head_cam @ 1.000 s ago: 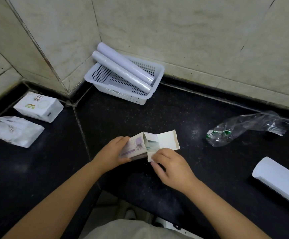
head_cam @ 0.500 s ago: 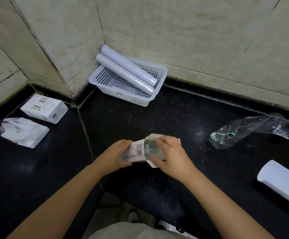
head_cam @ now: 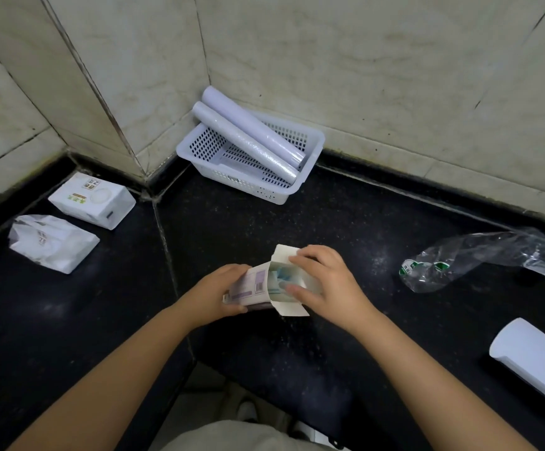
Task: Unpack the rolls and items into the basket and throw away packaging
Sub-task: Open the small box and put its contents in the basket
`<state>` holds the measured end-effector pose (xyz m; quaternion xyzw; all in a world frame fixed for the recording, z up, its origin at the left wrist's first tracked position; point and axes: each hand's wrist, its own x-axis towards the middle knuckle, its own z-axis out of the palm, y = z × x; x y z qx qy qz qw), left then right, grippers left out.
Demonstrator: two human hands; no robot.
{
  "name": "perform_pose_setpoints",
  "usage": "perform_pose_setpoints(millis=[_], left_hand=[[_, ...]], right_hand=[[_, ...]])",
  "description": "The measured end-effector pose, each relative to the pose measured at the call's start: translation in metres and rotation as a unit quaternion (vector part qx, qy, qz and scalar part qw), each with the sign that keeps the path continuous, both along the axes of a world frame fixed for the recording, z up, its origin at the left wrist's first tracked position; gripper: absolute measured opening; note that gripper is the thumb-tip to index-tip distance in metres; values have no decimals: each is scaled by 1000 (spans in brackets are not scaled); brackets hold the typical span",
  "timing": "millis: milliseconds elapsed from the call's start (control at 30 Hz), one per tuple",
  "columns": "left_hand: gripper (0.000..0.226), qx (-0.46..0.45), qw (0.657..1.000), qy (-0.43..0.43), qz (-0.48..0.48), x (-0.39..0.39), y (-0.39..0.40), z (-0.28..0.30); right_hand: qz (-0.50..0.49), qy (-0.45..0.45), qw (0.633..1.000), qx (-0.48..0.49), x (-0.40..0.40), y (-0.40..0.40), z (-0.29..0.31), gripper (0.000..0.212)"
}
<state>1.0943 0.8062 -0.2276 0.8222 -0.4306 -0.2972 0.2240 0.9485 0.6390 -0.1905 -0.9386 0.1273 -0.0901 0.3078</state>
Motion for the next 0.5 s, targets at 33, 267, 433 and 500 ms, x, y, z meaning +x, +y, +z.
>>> perform_pose_setpoints(millis=[33, 267, 433, 500], left_hand=[[69, -2, 1000, 1, -2, 0, -1, 0], [69, -6, 1000, -4, -12, 1, -3, 0], [69, -4, 1000, -19, -23, -2, -4, -1], [69, -2, 999, -27, -27, -2, -5, -2]], right_hand=[[-4, -13, 1000, -20, 0, -1, 2, 42], [50, 77, 989, -117, 10, 4, 12, 51], [77, 114, 976, -171, 13, 6, 14, 48], [60, 146, 969, -187, 13, 6, 10, 51]])
